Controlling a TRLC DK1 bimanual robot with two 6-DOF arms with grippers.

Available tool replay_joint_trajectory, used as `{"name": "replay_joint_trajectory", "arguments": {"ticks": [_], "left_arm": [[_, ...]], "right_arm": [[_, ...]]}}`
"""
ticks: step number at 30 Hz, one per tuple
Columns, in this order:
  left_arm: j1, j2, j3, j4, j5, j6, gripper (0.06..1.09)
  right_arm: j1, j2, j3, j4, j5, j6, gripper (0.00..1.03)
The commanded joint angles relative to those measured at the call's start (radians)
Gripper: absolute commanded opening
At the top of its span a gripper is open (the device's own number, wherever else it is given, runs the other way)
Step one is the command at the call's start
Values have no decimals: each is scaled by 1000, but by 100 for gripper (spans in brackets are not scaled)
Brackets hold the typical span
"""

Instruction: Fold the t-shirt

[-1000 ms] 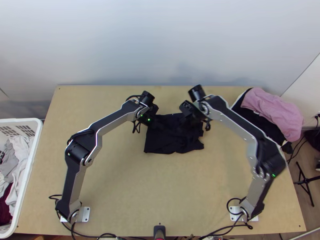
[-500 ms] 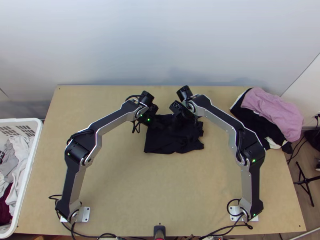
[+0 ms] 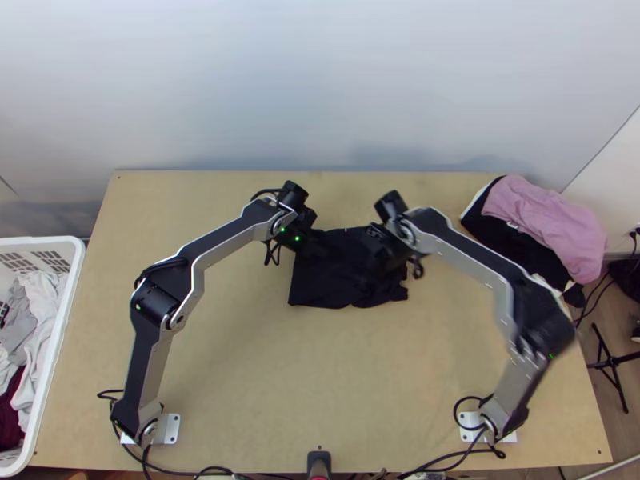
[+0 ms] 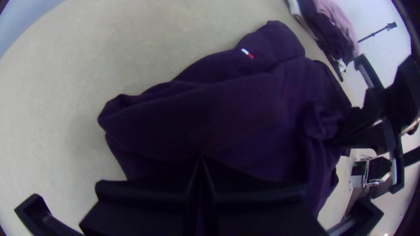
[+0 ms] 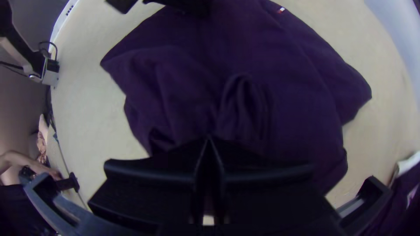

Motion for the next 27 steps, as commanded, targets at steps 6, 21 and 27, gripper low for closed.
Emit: {"name": "replay_joint_trajectory", "arguments": {"ticks": [6,21,27], "left_arm": [[-6,17,22,-9,-2,1,14],[-15,8,9,-7,-2,15,14],[-15,9,12,-4,-1,22,14]], "right_arm": [[-68,-531,-407,-80,-1,11,3],[-88,-94,6,74,-3,74,3],[-43,35,103,100,-1,74,3]]}}
